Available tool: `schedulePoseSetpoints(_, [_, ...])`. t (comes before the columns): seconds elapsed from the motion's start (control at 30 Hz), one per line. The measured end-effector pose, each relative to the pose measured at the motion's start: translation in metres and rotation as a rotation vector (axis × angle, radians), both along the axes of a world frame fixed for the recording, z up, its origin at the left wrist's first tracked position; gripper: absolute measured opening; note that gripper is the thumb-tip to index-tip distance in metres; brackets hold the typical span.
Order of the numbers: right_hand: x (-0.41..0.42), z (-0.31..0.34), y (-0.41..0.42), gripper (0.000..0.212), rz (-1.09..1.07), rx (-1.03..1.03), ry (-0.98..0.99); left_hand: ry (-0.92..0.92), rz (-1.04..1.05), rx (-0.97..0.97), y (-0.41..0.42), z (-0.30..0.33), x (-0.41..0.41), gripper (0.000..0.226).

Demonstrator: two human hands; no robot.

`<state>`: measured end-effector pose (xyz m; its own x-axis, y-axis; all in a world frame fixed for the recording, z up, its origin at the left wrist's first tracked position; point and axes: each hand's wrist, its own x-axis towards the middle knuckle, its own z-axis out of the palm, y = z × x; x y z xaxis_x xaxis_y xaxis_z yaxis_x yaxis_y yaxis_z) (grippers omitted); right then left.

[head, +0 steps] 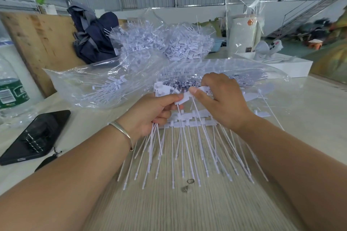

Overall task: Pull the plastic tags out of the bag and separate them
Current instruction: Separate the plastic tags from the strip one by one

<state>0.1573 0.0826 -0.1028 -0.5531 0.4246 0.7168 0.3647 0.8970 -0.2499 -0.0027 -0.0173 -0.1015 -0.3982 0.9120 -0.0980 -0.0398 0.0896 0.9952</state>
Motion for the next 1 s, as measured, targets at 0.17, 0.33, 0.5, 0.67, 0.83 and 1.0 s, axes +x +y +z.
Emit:
schedulePoseSetpoints(0.17, [-0.002, -0.002, 0.0, 0.027, -0.039, 0.013, -0.058, 0.06, 0.046, -0.079, -0.002, -0.002, -0.002, 0.026])
schedulePoseSetpoints(0.33, [-0.009, -0.005, -0.006, 0.031, 0.051, -0.107, -0.088, -0.035, -0.099, 0.011, -0.002, -0.002, 0.0, 0.018])
schedulePoseSetpoints(0.5, [-0.008, -0.006, -0.016, 0.036, 0.338, -0.301, -0.046, -0.16, -0.313, 0.022, -0.004, -0.001, 0.004, 0.023])
schedulePoseSetpoints(0.67, [-0.002, -0.006, -0.013, 0.039, 0.223, -0.225, -0.039, -0.237, -0.28, 0.052, -0.003, 0.004, 0.004, 0.017])
schedulePoseSetpoints(0.83, [-0.001, -0.003, 0.0, 0.037, -0.023, -0.08, 0.01, -0.084, -0.125, 0.053, -0.003, 0.006, -0.004, 0.02])
schedulePoseSetpoints(1.0, [-0.006, -0.003, -0.006, 0.037, -0.078, 0.086, -0.01, 0.179, 0.071, 0.064, -0.001, 0.004, -0.003, 0.048])
